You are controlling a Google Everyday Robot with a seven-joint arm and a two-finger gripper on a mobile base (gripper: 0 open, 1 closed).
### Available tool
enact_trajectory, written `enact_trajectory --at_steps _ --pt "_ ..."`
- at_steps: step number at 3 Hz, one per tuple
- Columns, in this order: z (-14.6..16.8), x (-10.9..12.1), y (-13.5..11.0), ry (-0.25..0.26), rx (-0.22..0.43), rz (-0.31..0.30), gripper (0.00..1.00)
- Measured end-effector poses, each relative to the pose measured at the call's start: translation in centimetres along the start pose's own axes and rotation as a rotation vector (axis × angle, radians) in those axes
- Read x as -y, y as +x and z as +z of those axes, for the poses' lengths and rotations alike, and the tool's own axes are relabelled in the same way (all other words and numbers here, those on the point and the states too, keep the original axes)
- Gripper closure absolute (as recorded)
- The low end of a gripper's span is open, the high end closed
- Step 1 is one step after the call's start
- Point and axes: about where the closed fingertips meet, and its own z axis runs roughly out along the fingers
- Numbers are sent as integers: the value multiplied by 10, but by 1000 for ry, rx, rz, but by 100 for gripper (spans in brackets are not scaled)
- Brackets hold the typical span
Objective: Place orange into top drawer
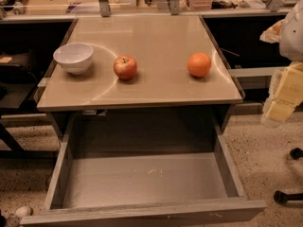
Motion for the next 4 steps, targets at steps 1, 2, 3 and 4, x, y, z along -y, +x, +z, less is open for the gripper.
enact_trajectory --at_steps 1,2,3,4 --pt "0 0 0 0 0 0 0" --pt "0 7 -3 5 6 19 0" --pt "13 35 -14 -15 27 59 0" --pt "27 69 -34 -28 37 61 0"
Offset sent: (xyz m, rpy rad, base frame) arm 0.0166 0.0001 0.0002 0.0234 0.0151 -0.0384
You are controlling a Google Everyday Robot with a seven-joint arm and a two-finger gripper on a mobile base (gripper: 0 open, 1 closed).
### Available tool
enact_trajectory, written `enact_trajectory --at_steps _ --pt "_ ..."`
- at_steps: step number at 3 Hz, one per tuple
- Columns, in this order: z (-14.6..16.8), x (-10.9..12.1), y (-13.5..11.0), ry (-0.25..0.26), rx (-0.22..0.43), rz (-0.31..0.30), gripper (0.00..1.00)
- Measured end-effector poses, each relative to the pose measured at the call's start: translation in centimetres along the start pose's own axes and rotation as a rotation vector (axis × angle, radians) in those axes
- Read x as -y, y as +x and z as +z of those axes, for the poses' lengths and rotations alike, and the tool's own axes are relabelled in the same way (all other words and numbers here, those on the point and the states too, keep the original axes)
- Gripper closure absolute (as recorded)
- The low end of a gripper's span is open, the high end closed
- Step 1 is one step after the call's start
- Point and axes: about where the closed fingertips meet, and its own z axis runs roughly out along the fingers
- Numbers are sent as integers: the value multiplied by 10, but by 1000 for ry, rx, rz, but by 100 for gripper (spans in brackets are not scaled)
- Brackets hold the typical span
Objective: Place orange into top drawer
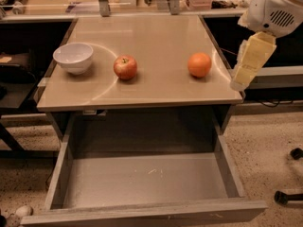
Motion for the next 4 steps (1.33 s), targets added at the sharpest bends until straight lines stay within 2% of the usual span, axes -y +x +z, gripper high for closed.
enact_trajectory --at_steps 1,2,3,4 --pt "15 32 -18 14 3 9 0" --pt "15 32 -18 14 3 9 0" --pt "24 44 -28 44 -8 -10 0" --pt "44 69 -42 64 -46 -31 0"
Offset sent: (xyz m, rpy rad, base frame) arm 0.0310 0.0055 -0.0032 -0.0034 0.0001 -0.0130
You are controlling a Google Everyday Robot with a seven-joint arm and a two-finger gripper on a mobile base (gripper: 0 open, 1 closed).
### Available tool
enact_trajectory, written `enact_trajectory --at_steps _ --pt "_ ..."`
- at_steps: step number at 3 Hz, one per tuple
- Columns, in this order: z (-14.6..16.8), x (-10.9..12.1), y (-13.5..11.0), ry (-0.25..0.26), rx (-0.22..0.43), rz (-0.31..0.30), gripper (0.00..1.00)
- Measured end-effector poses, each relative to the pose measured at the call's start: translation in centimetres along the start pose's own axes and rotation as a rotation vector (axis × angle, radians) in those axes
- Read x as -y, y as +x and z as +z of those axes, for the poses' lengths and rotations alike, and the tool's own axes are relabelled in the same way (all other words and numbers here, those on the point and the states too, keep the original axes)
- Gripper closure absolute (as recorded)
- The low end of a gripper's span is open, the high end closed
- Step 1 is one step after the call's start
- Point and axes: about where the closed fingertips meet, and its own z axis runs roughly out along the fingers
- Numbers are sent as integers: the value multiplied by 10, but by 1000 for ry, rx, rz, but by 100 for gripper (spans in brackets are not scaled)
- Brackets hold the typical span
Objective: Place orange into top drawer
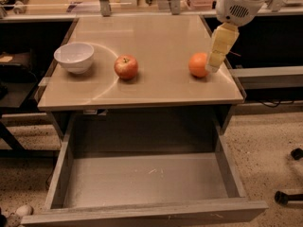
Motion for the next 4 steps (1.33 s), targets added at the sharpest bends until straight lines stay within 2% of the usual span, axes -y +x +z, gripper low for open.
enact_trajectory --at_steps 1,2,4 --pt "23 22 -13 4 -35 -20 0" --pt "64 52 -17 -2 -93 -23 0" --pt "76 50 -16 -10 -67 -29 0"
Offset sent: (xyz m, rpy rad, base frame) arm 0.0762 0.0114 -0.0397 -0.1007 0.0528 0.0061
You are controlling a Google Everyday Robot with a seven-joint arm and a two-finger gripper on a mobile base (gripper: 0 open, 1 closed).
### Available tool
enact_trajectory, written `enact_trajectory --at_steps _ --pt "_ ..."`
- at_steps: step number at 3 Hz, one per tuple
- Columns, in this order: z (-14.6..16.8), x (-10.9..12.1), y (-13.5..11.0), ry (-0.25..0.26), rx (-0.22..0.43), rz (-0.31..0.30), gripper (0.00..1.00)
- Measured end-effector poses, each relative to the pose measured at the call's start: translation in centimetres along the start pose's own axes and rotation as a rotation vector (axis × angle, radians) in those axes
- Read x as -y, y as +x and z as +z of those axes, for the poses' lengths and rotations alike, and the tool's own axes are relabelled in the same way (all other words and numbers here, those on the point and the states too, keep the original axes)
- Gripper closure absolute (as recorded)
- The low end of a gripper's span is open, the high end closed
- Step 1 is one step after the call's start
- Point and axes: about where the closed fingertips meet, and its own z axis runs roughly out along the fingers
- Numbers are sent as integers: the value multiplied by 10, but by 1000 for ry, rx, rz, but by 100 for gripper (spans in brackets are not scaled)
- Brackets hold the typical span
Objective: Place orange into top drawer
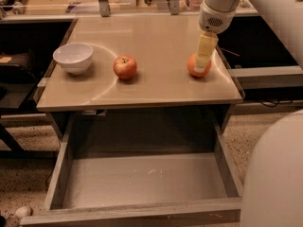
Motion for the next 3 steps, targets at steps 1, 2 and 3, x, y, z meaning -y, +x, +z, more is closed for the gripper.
enact_trajectory --at_steps 1,2,3 --pt "14 1 5 -22 46 21 0" --pt "28 0 7 -51 80 40 0" --pt "39 1 11 -72 101 59 0"
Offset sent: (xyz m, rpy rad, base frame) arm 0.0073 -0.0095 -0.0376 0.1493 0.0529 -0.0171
